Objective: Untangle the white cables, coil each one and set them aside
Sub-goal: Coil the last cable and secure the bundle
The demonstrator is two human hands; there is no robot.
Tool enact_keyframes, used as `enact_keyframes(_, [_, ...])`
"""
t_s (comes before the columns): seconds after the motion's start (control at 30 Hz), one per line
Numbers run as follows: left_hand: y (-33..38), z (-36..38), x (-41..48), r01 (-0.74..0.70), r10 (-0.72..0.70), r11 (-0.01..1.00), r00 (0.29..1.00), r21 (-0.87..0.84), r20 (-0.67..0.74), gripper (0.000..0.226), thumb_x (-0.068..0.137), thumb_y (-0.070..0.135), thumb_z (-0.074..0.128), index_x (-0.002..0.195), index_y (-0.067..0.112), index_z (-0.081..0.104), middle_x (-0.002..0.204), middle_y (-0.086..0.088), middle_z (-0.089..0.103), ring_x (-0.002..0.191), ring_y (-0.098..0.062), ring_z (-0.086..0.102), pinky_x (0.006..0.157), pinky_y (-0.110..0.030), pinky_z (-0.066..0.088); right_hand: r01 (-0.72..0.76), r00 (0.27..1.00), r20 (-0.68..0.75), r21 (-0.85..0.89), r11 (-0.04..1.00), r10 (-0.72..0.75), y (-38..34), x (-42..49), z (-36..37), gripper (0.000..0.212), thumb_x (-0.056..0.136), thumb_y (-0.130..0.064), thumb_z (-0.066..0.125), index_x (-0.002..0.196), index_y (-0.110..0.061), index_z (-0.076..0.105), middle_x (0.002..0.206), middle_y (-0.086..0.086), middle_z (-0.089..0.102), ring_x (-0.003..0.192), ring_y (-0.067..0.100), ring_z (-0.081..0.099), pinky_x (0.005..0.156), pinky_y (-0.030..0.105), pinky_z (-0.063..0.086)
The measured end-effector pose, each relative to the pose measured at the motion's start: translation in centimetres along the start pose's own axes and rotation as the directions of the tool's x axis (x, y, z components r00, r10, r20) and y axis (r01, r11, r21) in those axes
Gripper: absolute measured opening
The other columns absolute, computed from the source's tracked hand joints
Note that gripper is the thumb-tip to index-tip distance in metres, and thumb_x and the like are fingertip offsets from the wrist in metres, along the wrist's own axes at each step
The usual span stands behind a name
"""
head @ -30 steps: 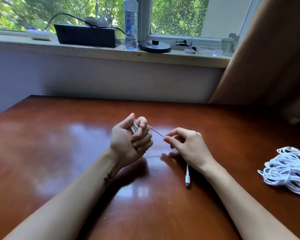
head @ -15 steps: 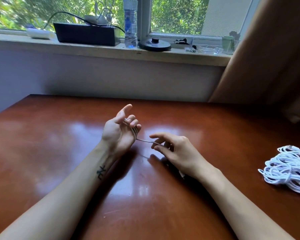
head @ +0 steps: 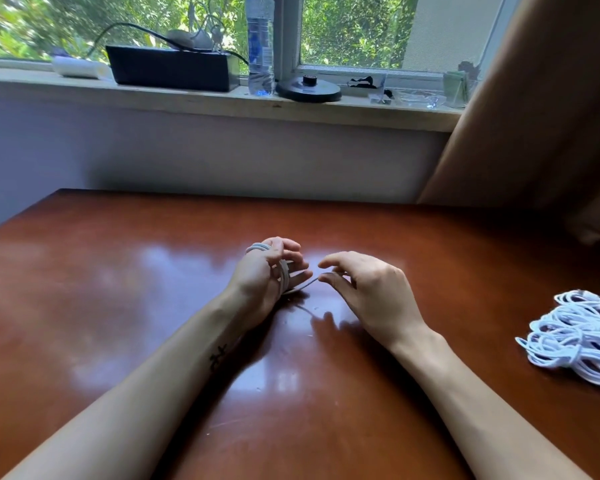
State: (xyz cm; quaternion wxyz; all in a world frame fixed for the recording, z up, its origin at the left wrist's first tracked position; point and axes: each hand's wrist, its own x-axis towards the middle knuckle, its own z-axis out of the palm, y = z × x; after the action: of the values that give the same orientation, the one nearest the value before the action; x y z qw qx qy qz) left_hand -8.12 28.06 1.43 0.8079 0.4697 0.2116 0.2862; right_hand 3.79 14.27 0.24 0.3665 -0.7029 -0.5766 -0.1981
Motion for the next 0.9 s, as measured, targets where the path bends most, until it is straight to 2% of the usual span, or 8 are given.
enact_keyframes(0.17, [-0.2,0.5,-0.4,0.123,-0.128,0.991,0.988,0.052,0.09,0.036,0.11,0.024,0.03,0.125,-0.001,0.05,0.105,-0.023,0.057,0.083,-0.032,0.067,0.073,-0.04,0.061,0.159,0.983,-0.086,-0.054,0.986,-0.164,0.3,0.4,-0.3,0.014,0.093,-0.029,0.07,0.1,-0.018,0.073,0.086,-0.007,0.07,0.077,0.019,0.062,0.067,0.035,0.052])
enact_keyframes(0.23, [-0.2,0.7,-0.8,0.156,-0.169,0.983,0.974,0.093,0.151,0.04,0.11,0.026,0.028,0.135,-0.001,0.044,0.097,-0.02,0.061,0.07,-0.028,0.067,0.063,-0.036,0.058,0.169,0.981,-0.093,-0.027,0.985,-0.171,0.5,0.4,-0.4,0.015,0.093,-0.028,0.07,0.101,-0.016,0.073,0.086,-0.006,0.068,0.077,0.019,0.061,0.069,0.034,0.051])
enact_keyframes(0.33, [-0.4,0.8,-1.1,0.142,-0.178,0.975,0.961,0.172,0.212,0.045,0.11,0.03,0.028,0.131,-0.006,0.043,0.077,-0.016,0.064,0.053,-0.025,0.057,0.068,-0.042,0.048,0.145,0.986,-0.085,0.036,0.989,-0.142,0.5,0.4,-0.4,0.019,0.09,-0.028,0.074,0.105,-0.016,0.073,0.087,-0.007,0.065,0.08,0.014,0.062,0.07,0.033,0.052])
enact_keyframes(0.43, [-0.7,0.7,-0.9,0.158,-0.208,0.969,0.937,0.189,0.282,0.081,0.098,0.063,0.035,0.132,-0.011,0.042,0.079,-0.025,0.059,0.04,-0.022,0.045,0.064,-0.042,0.037,0.111,0.993,-0.052,0.118,0.987,-0.106,0.4,0.4,-0.3,0.023,0.088,-0.029,0.076,0.108,-0.019,0.074,0.09,-0.008,0.064,0.082,0.011,0.065,0.07,0.037,0.054])
enact_keyframes(0.53, [-0.5,0.7,-0.9,0.196,-0.279,0.946,0.896,0.258,0.344,0.115,0.083,0.087,0.011,0.135,-0.011,0.042,0.069,-0.018,0.054,0.032,-0.014,0.035,0.046,-0.026,0.018,0.078,0.997,-0.012,0.192,0.978,-0.077,0.3,0.4,-0.1,0.028,0.087,-0.032,0.075,0.112,-0.021,0.072,0.094,-0.011,0.061,0.084,0.002,0.065,0.07,0.038,0.056])
enact_keyframes(0.63, [0.4,1.3,-2.0,0.236,-0.332,0.935,0.847,0.266,0.415,0.122,0.081,0.086,-0.008,0.122,-0.009,0.057,0.065,-0.012,0.043,0.029,-0.01,0.026,0.033,-0.013,0.028,0.04,0.997,0.046,0.263,0.964,-0.054,0.3,0.4,0.0,0.037,0.085,-0.035,0.076,0.119,-0.024,0.071,0.096,-0.017,0.05,0.079,-0.007,0.059,0.068,0.034,0.054])
enact_keyframes(0.73, [0.8,1.7,-2.5,0.235,-0.371,0.91,0.829,0.34,0.419,0.116,0.08,0.082,-0.014,0.08,0.0,0.069,0.069,-0.015,0.043,0.027,-0.01,0.026,0.034,-0.011,0.037,-0.012,0.989,0.143,0.341,0.94,-0.039,0.4,0.5,-0.1,0.045,0.085,-0.048,0.069,0.127,-0.032,0.068,0.104,-0.015,0.047,0.08,0.01,0.065,0.072,0.037,0.057])
enact_keyframes(0.9, [0.0,0.6,-1.9,0.093,-0.361,0.849,0.821,0.521,0.442,0.099,0.067,0.089,-0.012,0.068,0.007,0.043,0.054,-0.018,0.055,0.029,-0.012,0.021,0.039,-0.023,0.006,0.069,0.977,0.178,0.265,0.962,-0.119,0.1,0.5,-0.1,0.038,0.089,-0.047,0.065,0.125,-0.035,0.07,0.11,-0.015,0.049,0.08,0.008,0.055,0.071,0.024,0.05])
